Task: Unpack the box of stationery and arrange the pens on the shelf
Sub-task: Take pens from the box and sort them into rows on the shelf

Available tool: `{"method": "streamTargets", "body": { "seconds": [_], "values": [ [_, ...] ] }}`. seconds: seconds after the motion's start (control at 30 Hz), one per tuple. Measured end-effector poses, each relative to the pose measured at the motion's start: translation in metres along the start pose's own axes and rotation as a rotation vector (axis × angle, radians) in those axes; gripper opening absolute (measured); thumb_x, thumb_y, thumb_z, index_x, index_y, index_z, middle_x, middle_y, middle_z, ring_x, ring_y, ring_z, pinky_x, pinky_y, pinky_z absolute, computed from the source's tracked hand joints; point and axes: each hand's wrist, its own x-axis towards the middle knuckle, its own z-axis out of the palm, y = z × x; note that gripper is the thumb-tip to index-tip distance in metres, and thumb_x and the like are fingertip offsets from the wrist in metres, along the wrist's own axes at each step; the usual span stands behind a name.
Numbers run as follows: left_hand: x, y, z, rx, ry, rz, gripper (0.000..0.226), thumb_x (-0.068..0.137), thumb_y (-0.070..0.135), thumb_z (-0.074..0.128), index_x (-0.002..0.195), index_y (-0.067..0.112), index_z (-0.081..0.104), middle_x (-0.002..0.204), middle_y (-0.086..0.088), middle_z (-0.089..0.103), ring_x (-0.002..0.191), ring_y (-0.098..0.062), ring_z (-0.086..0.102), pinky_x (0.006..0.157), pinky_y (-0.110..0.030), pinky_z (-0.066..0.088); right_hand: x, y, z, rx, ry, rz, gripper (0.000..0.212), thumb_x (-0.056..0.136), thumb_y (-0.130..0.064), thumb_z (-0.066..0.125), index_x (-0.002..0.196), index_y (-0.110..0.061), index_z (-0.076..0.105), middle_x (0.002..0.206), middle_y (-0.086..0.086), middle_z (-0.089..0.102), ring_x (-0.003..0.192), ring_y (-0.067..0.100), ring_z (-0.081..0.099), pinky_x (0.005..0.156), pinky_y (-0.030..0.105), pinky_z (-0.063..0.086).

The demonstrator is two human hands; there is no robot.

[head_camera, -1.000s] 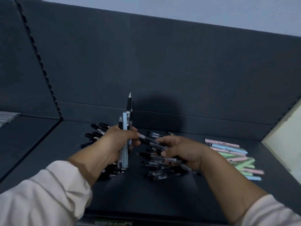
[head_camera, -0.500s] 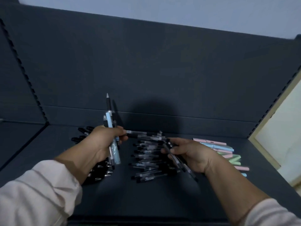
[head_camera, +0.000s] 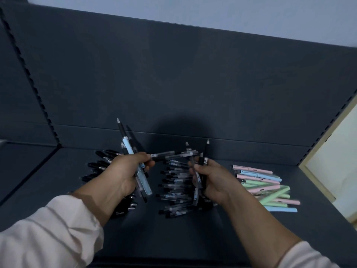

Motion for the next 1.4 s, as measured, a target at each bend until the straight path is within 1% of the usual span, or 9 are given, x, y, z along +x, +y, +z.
{"method": "streamTargets", "body": {
  "seconds": [0.17,0.27,0.43,0.6,0.77,0.97,1.13,1.3,1.4],
  "values": [
    [0.0,-0.007,0.009,0.009,-0.013,-0.046,0.012,0.086,-0.001,0.062,0.078,0.008,0.057,0.063,-0.004,0.067,0.068,-0.015,0.064,0.056,-0.022,0.051,0.0,-0.001,0.009,0.187,0.036,0.01,0.019,0.091,0.008,0.047,0.085,-0.007,0.056,0.064,0.007,0.061,0.059,0.018,0.059,0.053,0.029,0.054],
    [-0.002,-0.014,0.018,0.011,-0.031,-0.067,0.01,0.086,-0.002,0.061,0.081,0.005,0.057,0.075,-0.008,0.065,0.065,-0.016,0.064,0.047,-0.018,0.052,-0.001,0.0,0.017,0.285,0.02,-0.006,0.022,0.092,0.008,0.045,0.089,-0.01,0.057,0.068,0.008,0.066,0.063,0.019,0.062,0.051,0.027,0.055],
    [-0.003,-0.025,0.03,0.087,-0.057,-0.081,0.012,0.084,-0.002,0.064,0.077,0.006,0.058,0.055,-0.005,0.068,0.069,-0.018,0.063,0.065,-0.029,0.052,-0.002,-0.002,0.02,0.413,-0.027,-0.051,0.023,0.092,0.007,0.046,0.093,-0.012,0.058,0.088,0.01,0.071,0.081,0.023,0.063,0.072,0.033,0.055],
    [-0.004,-0.033,0.037,0.129,-0.083,-0.086,0.008,0.083,0.0,0.065,0.081,0.004,0.059,0.057,-0.006,0.068,0.065,-0.018,0.063,0.055,-0.029,0.05,-0.004,-0.005,0.021,0.363,-0.057,-0.064,0.021,0.092,0.005,0.049,0.101,-0.012,0.058,0.097,0.005,0.073,0.077,0.019,0.067,0.057,0.031,0.056],
    [-0.006,-0.032,0.041,0.219,-0.142,-0.064,0.007,0.082,0.0,0.066,0.087,0.002,0.061,0.063,-0.009,0.07,0.067,-0.019,0.065,0.058,-0.028,0.051,0.0,-0.01,0.02,0.293,0.004,-0.058,0.014,0.092,0.001,0.053,0.096,-0.011,0.057,0.095,0.006,0.072,0.08,0.024,0.065,0.069,0.045,0.056],
    [-0.012,-0.027,0.042,0.294,-0.271,-0.081,0.006,0.084,0.001,0.064,0.089,0.004,0.062,0.088,-0.013,0.073,0.071,-0.023,0.07,0.046,-0.022,0.049,0.01,-0.022,0.011,0.167,0.021,-0.044,0.009,0.093,-0.002,0.053,0.097,-0.009,0.057,0.09,0.005,0.07,0.077,0.021,0.064,0.059,0.038,0.054],
    [-0.006,-0.018,0.028,0.373,-0.232,-0.053,0.006,0.084,0.002,0.065,0.089,0.004,0.061,0.097,-0.017,0.07,0.07,-0.024,0.068,0.045,-0.02,0.048,0.017,-0.042,-0.003,-0.225,-0.021,-0.084,0.013,0.09,0.004,0.053,0.096,-0.007,0.055,0.091,0.007,0.069,0.079,0.021,0.063,0.062,0.033,0.053],
    [0.004,-0.012,0.015,0.342,-0.155,-0.041,0.006,0.086,0.003,0.063,0.091,0.003,0.061,0.08,-0.012,0.067,0.058,-0.017,0.064,0.044,-0.02,0.047,0.024,-0.05,-0.005,-1.226,-0.015,-0.272,0.018,0.081,-0.005,0.067,0.097,-0.004,0.058,0.096,0.014,0.066,0.083,0.019,0.059,0.072,0.028,0.047],
    [0.006,-0.014,0.01,0.313,-0.116,-0.046,0.004,0.086,0.002,0.062,0.09,0.002,0.061,0.077,-0.011,0.066,0.056,-0.016,0.061,0.043,-0.019,0.047,0.025,-0.044,0.003,-1.376,-0.073,-0.234,0.02,0.08,-0.008,0.069,0.098,-0.004,0.06,0.091,0.008,0.064,0.079,0.015,0.057,0.064,0.022,0.045]
  ]
}}
